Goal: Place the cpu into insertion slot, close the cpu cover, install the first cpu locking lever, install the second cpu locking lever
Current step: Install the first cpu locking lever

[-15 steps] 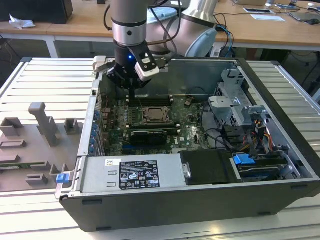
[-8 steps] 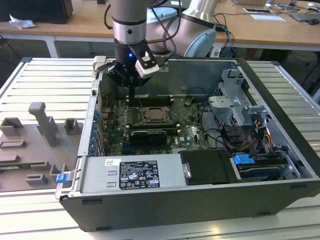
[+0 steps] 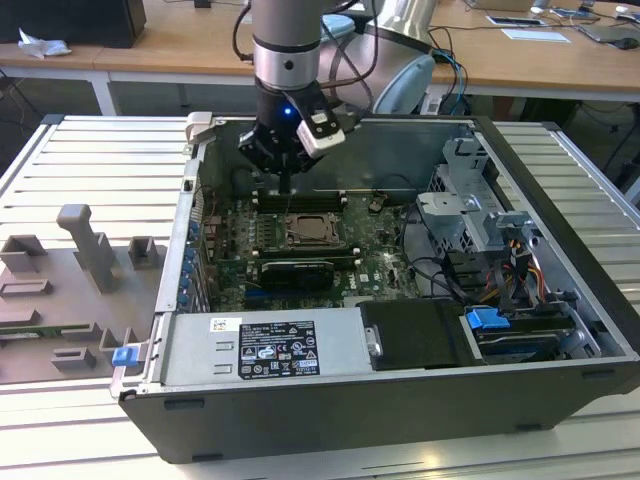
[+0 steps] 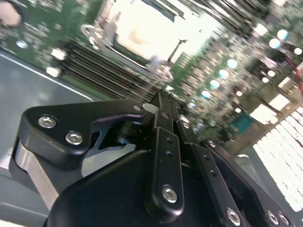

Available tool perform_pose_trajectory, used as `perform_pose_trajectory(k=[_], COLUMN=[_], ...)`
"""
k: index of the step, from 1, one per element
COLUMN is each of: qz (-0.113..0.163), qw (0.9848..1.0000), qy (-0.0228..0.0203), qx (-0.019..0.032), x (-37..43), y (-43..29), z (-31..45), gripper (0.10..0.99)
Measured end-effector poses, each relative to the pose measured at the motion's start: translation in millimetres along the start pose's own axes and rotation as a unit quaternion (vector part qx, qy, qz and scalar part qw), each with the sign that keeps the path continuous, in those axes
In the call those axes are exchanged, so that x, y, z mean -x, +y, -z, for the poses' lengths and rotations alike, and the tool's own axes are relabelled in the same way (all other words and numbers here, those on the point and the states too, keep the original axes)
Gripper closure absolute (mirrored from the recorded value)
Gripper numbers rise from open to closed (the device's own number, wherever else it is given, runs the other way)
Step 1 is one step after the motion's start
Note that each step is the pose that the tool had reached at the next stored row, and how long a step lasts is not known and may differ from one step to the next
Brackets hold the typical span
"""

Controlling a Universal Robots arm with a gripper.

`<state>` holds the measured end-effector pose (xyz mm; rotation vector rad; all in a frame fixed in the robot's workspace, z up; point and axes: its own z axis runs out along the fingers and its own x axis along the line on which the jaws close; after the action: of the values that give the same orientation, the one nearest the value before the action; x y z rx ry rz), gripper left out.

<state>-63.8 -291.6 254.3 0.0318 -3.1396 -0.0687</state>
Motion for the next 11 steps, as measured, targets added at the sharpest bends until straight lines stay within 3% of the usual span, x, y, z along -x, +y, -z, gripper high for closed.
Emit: perform_pose_trajectory(k=[3, 5, 7, 8, 11], qz=[0.000, 0.000, 0.000, 0.000, 0.000], qw=[1.0000, 1.0000, 1.0000, 0.9999, 0.9996], qy=[0.0000, 0.0000, -0.0001, -0.0003, -0.0006], qx=[0.0000, 0.0014, 0.0095, 0.0165, 0.0277], x=[16.8, 21.3, 21.7, 21.8, 22.1], y=[-0.4, -0.6, -0.6, -0.6, -0.7], z=[-1.5, -2.1, -2.3, -2.6, -3.9], gripper=[0.980, 0.980, 0.980, 0.980, 0.980])
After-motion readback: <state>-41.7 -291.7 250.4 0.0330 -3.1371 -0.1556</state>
